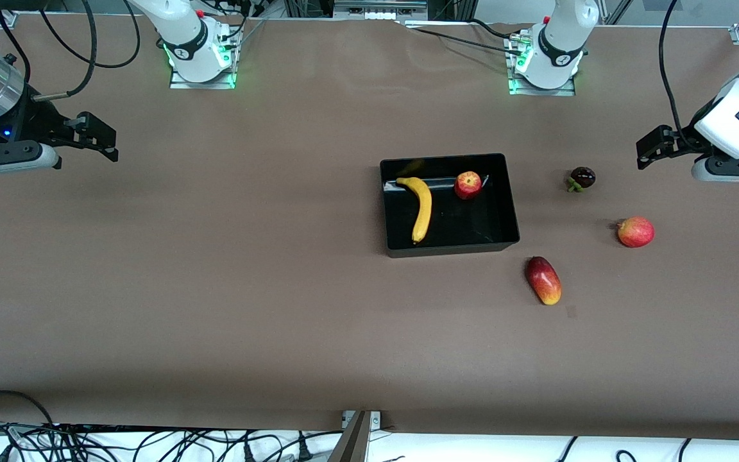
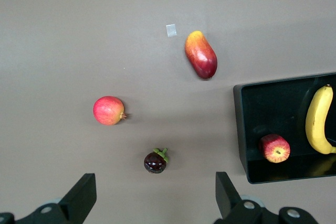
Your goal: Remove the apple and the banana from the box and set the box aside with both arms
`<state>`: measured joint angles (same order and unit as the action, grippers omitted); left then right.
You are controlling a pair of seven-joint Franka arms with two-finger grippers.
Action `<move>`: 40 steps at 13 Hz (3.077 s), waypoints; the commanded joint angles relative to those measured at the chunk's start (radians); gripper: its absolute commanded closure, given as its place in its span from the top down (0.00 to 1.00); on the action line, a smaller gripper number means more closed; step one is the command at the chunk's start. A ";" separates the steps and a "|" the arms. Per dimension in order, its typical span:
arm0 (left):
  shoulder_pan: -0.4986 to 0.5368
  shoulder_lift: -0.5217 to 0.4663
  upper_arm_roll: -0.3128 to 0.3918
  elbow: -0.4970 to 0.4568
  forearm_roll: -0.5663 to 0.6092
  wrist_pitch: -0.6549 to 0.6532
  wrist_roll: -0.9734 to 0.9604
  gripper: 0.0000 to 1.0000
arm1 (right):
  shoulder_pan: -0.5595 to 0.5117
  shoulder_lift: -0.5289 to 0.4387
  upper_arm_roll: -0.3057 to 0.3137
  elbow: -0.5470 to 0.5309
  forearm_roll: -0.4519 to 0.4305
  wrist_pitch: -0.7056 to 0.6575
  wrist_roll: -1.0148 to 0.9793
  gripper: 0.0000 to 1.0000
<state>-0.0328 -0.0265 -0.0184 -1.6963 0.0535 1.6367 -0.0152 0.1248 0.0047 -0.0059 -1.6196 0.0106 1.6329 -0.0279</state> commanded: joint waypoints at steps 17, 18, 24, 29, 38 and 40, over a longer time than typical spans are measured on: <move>-0.144 0.191 -0.259 -0.208 -0.024 0.226 -0.419 1.00 | 0.004 0.015 0.000 0.017 -0.003 0.024 -0.017 1.00; -0.142 0.185 -0.274 -0.299 -0.024 0.338 -0.469 1.00 | 0.010 0.021 0.001 0.024 -0.004 0.028 -0.017 1.00; -0.157 0.250 -0.325 -0.566 -0.015 0.722 -0.614 1.00 | 0.026 0.064 0.001 0.079 -0.004 0.031 -0.017 1.00; -0.185 0.345 -0.324 -0.568 -0.007 0.773 -0.620 1.00 | 0.026 0.064 0.000 0.079 -0.004 0.030 -0.018 1.00; -0.177 0.303 -0.318 -0.515 -0.006 0.673 -0.614 0.26 | 0.021 0.064 0.000 0.079 -0.004 0.030 -0.023 1.00; -0.171 0.293 -0.311 -0.377 -0.006 0.451 -0.605 0.26 | 0.021 0.064 0.000 0.079 -0.004 0.030 -0.024 1.00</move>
<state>-0.2073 0.3062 -0.3365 -2.1861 0.0501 2.2706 -0.6235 0.1459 0.0598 -0.0036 -1.5642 0.0106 1.6740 -0.0349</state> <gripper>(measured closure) 0.344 0.000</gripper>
